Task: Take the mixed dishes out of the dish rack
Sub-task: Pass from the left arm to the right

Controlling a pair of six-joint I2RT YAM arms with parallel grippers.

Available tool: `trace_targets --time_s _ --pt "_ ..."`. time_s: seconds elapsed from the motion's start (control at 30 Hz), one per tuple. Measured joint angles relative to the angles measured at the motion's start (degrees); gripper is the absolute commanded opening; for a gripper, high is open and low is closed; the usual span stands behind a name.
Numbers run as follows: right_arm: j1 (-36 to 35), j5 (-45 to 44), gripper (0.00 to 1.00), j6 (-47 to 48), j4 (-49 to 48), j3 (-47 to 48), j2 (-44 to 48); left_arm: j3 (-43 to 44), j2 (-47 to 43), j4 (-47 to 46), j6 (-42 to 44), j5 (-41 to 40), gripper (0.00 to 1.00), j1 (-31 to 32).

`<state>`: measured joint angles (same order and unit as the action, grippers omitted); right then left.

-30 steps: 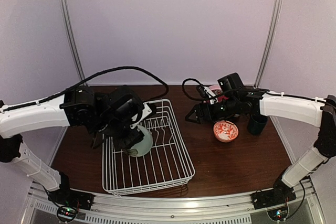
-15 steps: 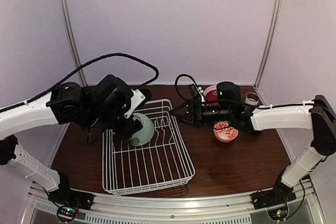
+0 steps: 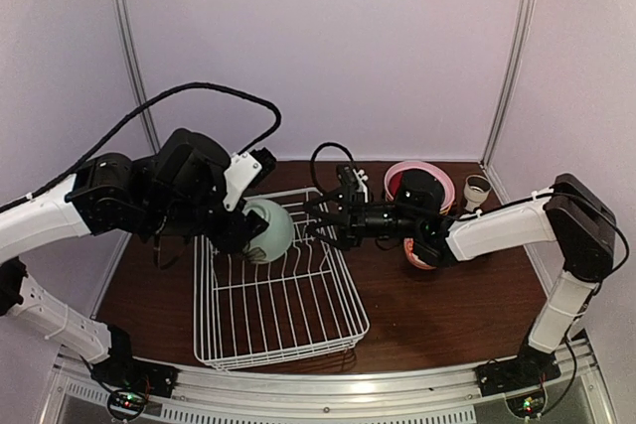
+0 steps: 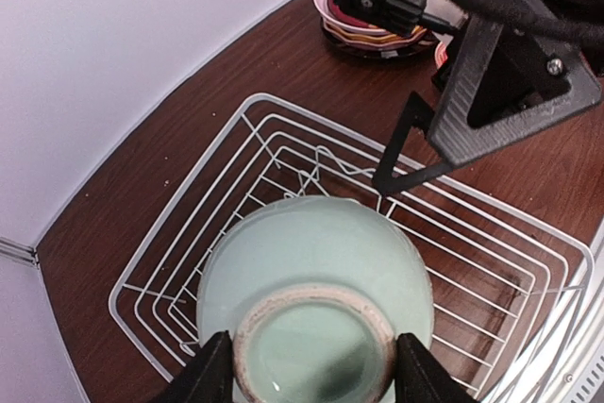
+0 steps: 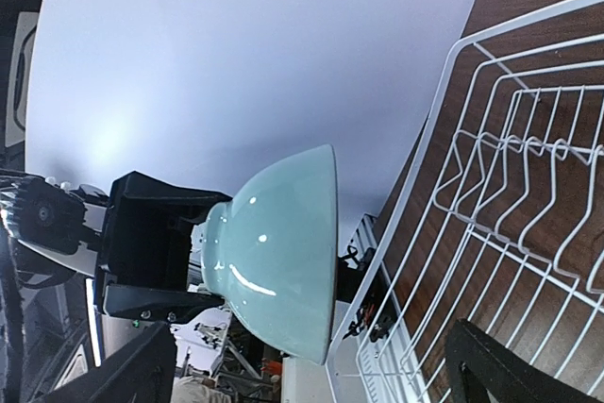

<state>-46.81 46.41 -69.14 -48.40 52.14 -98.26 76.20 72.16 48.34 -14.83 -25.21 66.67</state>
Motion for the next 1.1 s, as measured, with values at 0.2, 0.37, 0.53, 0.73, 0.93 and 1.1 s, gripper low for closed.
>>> trace_targets --time_s 0.2,0.37,0.53,0.73,0.93,1.1 --pt "-2.25 0.09 1.0 -7.23 -9.31 0.0 -3.76 -0.48 -1.31 -2.21 0.22 -0.04 0.25 -0.04" --pt "-3.96 0.2 0.99 -13.31 -17.86 0.72 -7.08 -1.51 -1.36 -3.85 0.28 0.17 0.25 -0.11" --pt "-5.49 0.37 0.86 -18.86 -23.8 3.1 -9.55 -2.45 -1.57 -5.51 0.42 0.79 0.25 -0.11" --pt "-5.92 0.44 0.67 -21.75 -25.4 3.87 -9.88 -3.63 -3.02 -8.02 0.42 1.99 0.26 -0.11" --pt "-5.95 0.46 0.5 -23.71 -25.59 3.87 -9.88 -4.09 -3.34 -9.73 0.37 2.99 0.26 -0.11" --pt "-6.01 0.35 0.28 -24.63 -25.7 3.93 -9.9 -4.52 -4.04 -11.3 -0.31 3.96 0.29 -0.11"
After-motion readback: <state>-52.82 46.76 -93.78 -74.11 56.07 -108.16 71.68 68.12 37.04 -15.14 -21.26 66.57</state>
